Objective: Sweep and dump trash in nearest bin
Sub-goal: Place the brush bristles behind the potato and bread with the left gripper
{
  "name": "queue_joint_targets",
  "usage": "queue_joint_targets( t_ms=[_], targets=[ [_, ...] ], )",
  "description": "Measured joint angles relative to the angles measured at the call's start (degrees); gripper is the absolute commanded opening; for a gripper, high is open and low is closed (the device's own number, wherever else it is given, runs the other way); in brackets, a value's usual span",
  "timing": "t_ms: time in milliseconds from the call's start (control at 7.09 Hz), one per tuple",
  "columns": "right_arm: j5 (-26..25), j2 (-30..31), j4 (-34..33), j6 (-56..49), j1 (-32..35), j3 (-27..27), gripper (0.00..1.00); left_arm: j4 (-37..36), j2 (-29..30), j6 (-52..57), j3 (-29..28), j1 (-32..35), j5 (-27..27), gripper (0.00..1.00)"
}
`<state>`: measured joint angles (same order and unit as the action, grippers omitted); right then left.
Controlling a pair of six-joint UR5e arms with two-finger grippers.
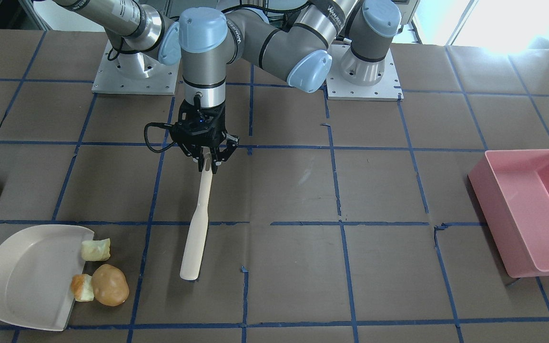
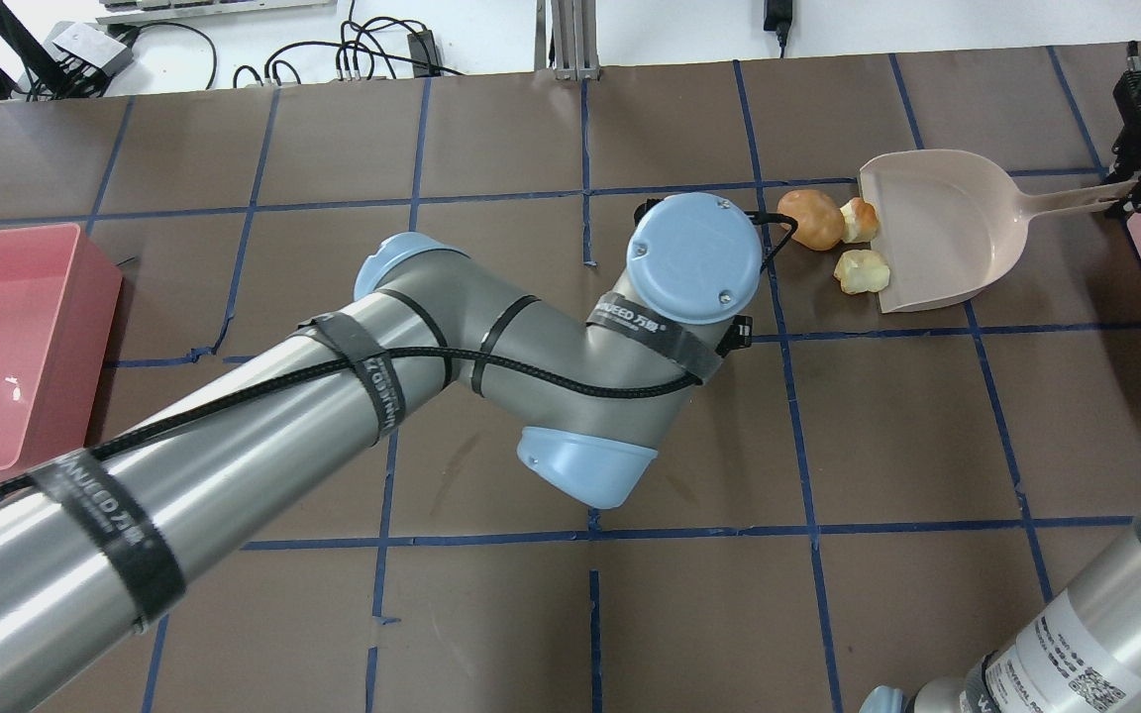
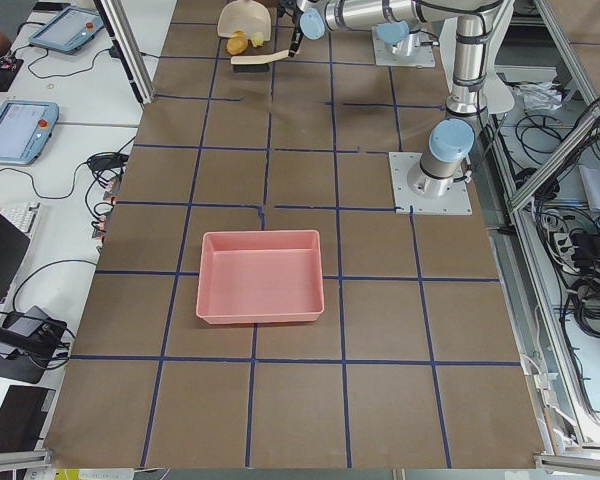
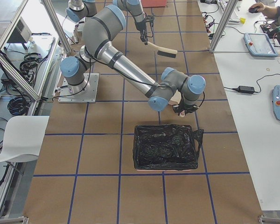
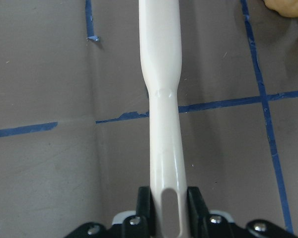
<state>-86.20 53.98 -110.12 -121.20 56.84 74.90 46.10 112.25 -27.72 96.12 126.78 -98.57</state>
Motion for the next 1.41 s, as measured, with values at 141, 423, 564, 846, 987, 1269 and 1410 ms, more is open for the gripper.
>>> queue_joint_targets(
  t_ms=[141,423,564,846,987,1269,1410],
  targets=[
    [0.04,-0.01,-0.03,0.13,0.01,0.07,0.00,-0.19,3.20,-1.53,-3.35,1.73,-2.30,0.00],
    [0.09,-0.04,-0.09,0.32,0.00,0.13,0.00,-1.90,6.06,-3.16,-6.53,3.39,-4.19,0.00],
    [0.09,-0.06,-0.09,0.39,-0.01,0.15,0.00,-3.85,6.82,-3.62,-6.89,4.18,-4.58,0.00],
    [0.08,-0.19,-0.22,0.43,-0.05,0.21,0.00,-6.81,8.84,-4.98,-7.20,6.15,-6.53,0.00],
    [0.12,-0.34,-0.35,0.43,-0.05,0.23,0.00,-7.32,9.79,-5.77,-7.29,6.69,-7.84,0.00],
    [0.21,-0.51,-0.44,0.43,-0.06,0.24,0.00,-7.83,11.88,-8.35,-9.15,6.98,-9.07,0.00],
    [0.24,-0.53,-0.44,0.44,-0.06,0.24,0.00,-7.70,12.65,-10.54,-10.72,7.13,-9.41,0.00]
  ],
)
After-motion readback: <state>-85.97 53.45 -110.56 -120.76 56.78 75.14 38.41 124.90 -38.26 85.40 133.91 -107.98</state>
